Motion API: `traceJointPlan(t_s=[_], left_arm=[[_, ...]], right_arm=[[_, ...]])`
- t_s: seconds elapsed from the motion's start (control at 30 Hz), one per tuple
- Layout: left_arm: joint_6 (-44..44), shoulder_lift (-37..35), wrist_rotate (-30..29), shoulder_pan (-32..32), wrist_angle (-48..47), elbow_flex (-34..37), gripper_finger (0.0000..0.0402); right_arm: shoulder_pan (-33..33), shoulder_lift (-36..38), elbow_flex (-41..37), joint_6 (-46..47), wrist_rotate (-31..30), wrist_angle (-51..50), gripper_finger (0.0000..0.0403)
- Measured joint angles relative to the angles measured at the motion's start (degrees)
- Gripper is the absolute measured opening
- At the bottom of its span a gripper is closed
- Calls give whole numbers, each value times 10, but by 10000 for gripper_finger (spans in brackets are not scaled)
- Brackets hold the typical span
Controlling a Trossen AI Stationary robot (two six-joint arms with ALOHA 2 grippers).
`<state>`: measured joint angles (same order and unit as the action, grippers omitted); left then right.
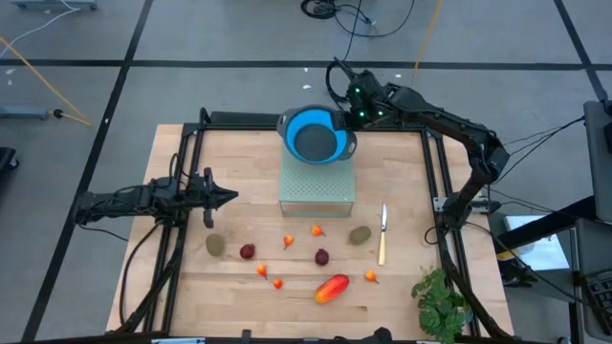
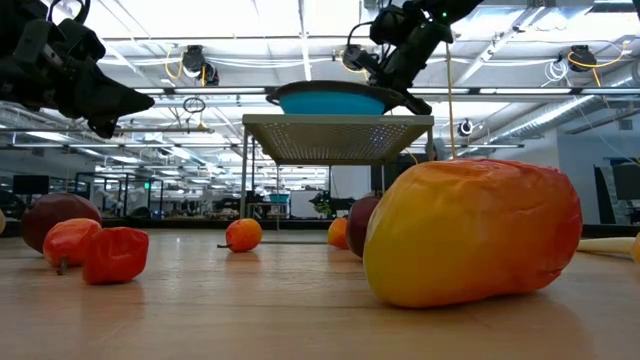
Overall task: Pick & Place Fruit
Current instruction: Put the blue strainer bowl on the shelf
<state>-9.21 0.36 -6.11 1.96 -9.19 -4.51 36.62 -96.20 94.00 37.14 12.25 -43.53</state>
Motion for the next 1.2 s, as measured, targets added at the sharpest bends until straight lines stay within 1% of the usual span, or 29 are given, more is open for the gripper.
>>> traceJointPlan(t_s=[0.17, 0.37, 0.67, 0.83, 1.2], left_arm=[[0, 0, 0, 0, 0, 0, 10], [0, 0, 0, 0, 0, 0, 10], [0, 0, 0, 0, 0, 0, 10], [0, 0, 0, 0, 0, 0, 10], [0, 0, 0, 0, 0, 0, 10]], right_arm=[[0, 0, 0, -7, -1, 3, 10], [4, 0, 0, -8, 0, 34, 7], [25, 0, 0, -6, 0, 32, 9], [28, 0, 0, -4, 28, 31, 8], [31, -3, 0, -8, 28, 30, 8]])
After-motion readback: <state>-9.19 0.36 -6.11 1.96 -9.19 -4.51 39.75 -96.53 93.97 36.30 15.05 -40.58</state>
